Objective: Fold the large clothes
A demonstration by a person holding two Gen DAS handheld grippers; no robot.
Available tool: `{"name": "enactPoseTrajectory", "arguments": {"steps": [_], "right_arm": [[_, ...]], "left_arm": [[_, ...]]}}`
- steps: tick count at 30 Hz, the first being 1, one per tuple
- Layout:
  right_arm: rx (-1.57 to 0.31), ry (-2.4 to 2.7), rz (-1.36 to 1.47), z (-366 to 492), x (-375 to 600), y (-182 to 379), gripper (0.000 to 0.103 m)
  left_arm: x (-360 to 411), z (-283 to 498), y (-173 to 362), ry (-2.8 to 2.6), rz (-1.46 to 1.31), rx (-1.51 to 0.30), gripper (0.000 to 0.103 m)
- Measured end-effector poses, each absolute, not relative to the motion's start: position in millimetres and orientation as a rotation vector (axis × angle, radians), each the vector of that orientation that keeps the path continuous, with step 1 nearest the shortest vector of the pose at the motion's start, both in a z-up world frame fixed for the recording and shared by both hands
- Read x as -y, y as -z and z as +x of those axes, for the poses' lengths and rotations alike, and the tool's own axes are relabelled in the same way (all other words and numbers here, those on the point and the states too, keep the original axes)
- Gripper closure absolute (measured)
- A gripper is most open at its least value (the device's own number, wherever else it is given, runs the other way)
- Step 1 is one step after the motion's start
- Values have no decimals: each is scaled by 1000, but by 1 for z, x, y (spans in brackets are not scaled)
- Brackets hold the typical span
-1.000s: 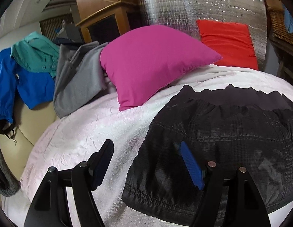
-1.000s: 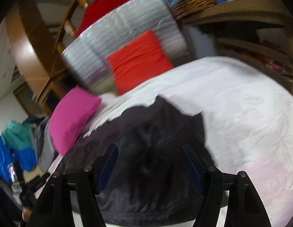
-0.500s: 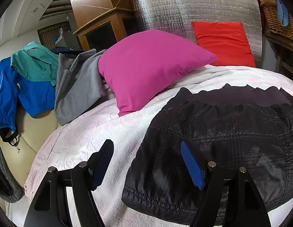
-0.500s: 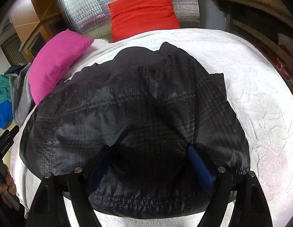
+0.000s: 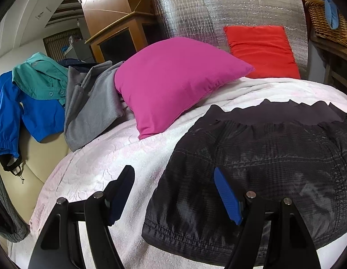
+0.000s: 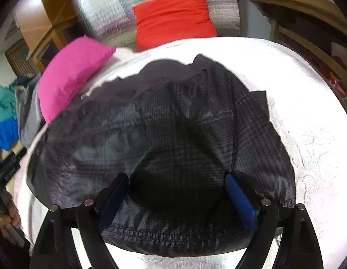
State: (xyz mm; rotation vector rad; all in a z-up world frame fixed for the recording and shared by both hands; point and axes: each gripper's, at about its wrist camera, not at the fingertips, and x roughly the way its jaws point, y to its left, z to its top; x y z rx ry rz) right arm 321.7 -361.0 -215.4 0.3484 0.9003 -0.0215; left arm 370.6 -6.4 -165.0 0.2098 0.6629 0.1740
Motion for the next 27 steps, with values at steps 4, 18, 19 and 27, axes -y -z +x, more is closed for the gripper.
{"name": "enactPoseTrajectory", "arguments": {"steps": [4,18,19,27], "right_arm": [[-816,58,337,302,359,194,13],[-562,271,63,145,270,90,13],[-551,276,63,133,267,82,13],[-518,280,85,64,248,42,13]], "left_arm": [[8,355,155,-174,195,-662,29],[32,199,75,-185,207,-505,8],[32,189,68,-177,209,-491,7],[25,101,6,-80,131,-394,4]]}}
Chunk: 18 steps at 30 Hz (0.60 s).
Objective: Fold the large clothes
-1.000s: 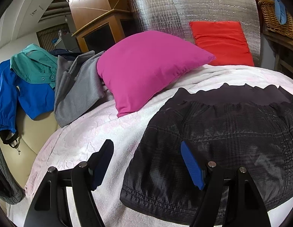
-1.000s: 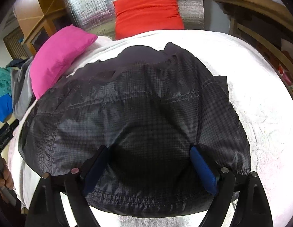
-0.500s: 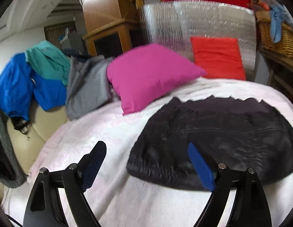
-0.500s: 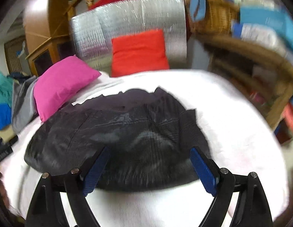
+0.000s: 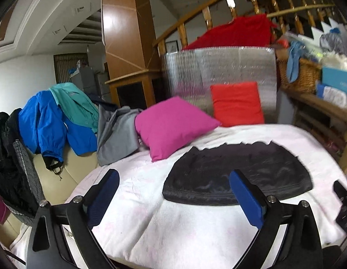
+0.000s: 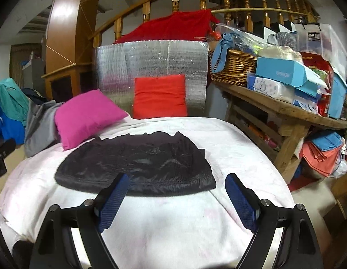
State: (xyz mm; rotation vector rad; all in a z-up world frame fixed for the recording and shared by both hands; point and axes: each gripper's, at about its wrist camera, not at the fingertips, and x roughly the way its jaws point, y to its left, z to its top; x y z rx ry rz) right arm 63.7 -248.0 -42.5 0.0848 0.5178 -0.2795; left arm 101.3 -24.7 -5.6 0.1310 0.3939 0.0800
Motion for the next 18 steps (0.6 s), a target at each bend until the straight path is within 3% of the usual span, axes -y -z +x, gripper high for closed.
{"name": "enactPoseTrajectory", "arguments": {"steps": [18], "right_arm": [[-451,265,149,-17,233,-4,13]], "left_arm": [[24,-3,-50,6,127,-238,2]]}}
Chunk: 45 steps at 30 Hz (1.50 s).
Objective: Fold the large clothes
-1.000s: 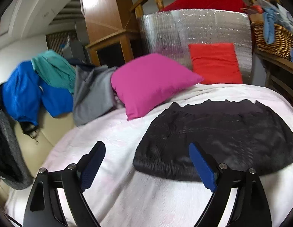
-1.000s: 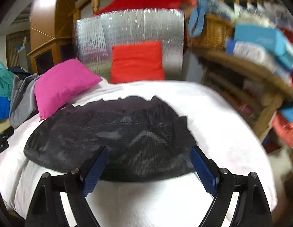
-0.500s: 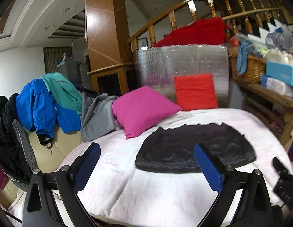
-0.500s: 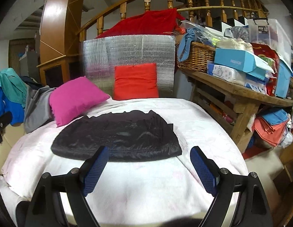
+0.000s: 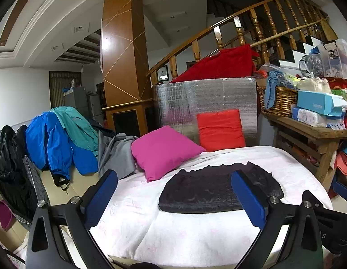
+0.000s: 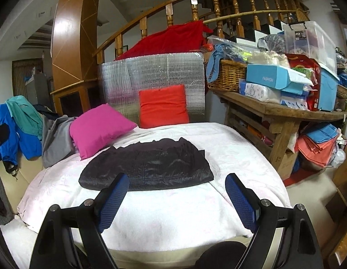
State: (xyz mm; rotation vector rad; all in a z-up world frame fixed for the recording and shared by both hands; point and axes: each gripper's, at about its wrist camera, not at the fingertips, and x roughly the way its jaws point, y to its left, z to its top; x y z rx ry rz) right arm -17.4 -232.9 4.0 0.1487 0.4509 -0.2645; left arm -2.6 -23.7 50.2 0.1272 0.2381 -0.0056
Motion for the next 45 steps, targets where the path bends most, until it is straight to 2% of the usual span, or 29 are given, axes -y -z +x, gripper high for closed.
{"name": "enactPoseTrajectory", "arguments": {"steps": [45], "right_arm": [[-463,270,128,-10,218,-1,13]], "left_arm": [[-1,5,-41,-25,73,-260,1]]}}
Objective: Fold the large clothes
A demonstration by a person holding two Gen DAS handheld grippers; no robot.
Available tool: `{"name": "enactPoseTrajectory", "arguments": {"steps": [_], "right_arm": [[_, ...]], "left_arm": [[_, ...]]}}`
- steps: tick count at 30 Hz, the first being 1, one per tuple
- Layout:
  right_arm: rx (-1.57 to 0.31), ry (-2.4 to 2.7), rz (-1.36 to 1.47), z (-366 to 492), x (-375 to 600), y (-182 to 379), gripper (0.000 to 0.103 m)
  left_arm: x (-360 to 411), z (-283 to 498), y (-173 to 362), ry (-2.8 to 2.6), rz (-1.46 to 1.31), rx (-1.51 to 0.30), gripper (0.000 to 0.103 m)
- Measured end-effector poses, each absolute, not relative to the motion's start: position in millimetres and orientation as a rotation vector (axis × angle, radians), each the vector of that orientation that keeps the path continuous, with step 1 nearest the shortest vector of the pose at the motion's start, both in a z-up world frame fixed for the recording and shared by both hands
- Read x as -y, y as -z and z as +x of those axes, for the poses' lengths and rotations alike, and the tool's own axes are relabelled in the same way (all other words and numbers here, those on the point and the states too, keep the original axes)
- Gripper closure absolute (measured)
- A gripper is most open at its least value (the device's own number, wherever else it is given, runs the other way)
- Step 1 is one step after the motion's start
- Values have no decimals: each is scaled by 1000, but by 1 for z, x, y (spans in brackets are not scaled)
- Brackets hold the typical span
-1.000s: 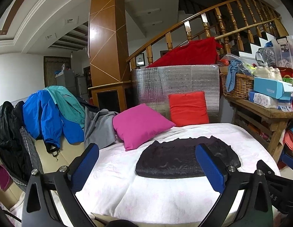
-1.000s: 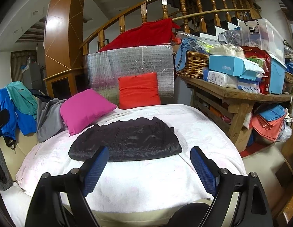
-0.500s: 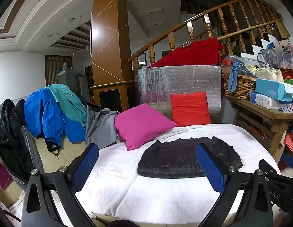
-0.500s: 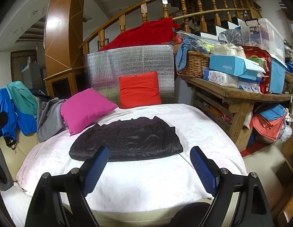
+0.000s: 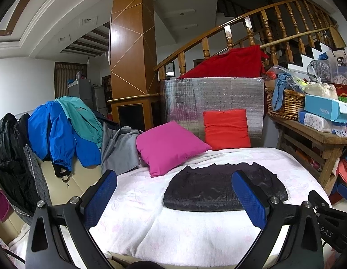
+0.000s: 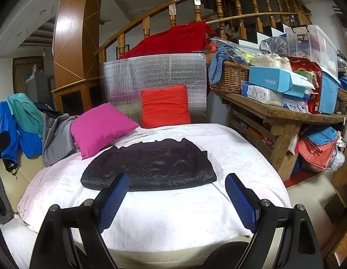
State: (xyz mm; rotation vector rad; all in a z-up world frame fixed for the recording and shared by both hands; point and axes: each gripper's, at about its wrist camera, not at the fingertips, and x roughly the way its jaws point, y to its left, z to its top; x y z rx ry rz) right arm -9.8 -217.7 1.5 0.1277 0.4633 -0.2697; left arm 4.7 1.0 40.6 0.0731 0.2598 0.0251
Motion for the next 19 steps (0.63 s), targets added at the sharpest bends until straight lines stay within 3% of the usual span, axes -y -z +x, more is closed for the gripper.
{"name": "enactPoseTrajectory", "arguments": {"steps": [19], "right_arm": [[-522,274,87,64,243,9,13]], "left_arm": [[-8,85,-18,31,25,-369,1]]}}
